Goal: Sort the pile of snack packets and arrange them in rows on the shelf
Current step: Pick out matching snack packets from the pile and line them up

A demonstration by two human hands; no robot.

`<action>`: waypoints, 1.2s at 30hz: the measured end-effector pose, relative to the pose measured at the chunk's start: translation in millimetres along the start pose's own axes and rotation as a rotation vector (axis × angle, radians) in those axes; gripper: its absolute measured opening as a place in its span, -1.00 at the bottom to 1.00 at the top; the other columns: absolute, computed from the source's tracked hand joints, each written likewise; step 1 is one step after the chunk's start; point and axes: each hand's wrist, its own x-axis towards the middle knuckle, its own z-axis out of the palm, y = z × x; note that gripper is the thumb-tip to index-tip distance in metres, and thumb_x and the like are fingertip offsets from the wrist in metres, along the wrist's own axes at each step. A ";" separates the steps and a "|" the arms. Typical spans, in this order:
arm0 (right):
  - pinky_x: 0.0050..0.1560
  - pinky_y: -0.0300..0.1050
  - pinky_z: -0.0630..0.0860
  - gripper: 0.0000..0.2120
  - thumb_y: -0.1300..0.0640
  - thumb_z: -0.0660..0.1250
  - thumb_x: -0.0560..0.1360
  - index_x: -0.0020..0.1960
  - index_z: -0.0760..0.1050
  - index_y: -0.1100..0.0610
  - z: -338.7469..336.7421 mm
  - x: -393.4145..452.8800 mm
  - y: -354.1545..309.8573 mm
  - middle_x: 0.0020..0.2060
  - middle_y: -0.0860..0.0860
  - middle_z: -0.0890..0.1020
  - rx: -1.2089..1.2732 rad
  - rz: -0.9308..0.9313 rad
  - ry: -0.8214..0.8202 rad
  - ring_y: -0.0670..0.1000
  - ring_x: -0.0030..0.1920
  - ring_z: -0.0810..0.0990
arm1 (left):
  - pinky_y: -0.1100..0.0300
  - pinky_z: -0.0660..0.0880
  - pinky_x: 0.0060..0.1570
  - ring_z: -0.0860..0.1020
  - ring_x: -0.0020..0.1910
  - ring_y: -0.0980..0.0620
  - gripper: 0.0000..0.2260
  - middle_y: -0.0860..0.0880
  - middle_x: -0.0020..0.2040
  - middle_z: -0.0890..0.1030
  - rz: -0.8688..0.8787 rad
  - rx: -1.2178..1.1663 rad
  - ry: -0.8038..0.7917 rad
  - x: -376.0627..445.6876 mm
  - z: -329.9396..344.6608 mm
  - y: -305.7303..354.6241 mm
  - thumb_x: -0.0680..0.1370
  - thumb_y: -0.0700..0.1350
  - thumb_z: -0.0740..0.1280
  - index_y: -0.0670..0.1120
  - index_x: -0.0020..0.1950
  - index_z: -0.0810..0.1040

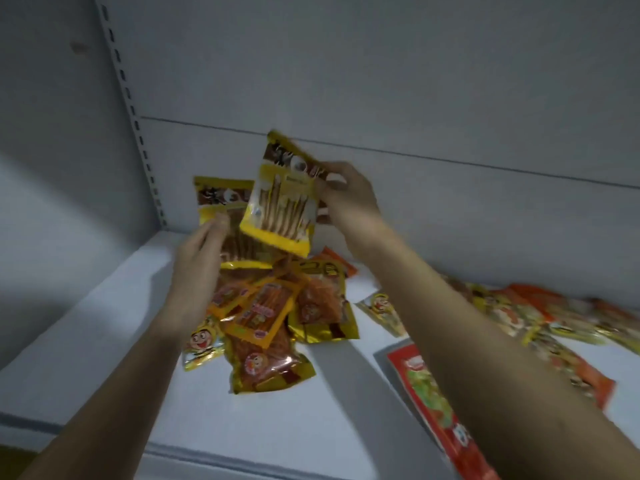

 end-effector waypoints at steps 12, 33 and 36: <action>0.13 0.16 0.56 -0.70 0.07 0.27 0.61 0.33 0.41 0.05 -196.8 -168.4 55.8 0.10 0.02 0.61 -0.147 0.070 0.126 0.07 0.09 0.61 | -0.01 0.57 0.09 0.67 0.07 -0.03 -0.77 -0.06 0.14 0.70 -0.169 -0.143 -0.376 -172.2 171.5 29.7 0.56 -0.18 0.41 -0.01 0.21 0.64; -0.05 -0.27 0.54 -0.80 0.05 0.29 0.61 0.17 0.50 0.12 -341.8 -192.8 85.5 -0.04 -0.07 0.62 -0.163 0.080 0.246 -0.18 -0.08 0.63 | 0.19 0.58 -0.09 0.67 -0.06 0.11 -0.70 0.09 -0.04 0.71 -0.030 -0.126 -0.244 -215.6 338.6 44.9 0.54 -0.30 0.42 0.01 0.20 0.63; 0.03 -0.12 0.58 -0.78 0.13 0.36 0.55 0.18 0.45 0.06 -391.4 -202.3 84.5 0.00 -0.07 0.63 -0.194 0.117 0.357 -0.08 -0.01 0.62 | 0.08 0.61 -0.06 0.70 -0.05 0.04 -0.75 0.04 -0.04 0.73 -0.070 -0.209 -0.414 -235.1 407.0 44.2 0.54 -0.27 0.43 0.07 0.07 0.65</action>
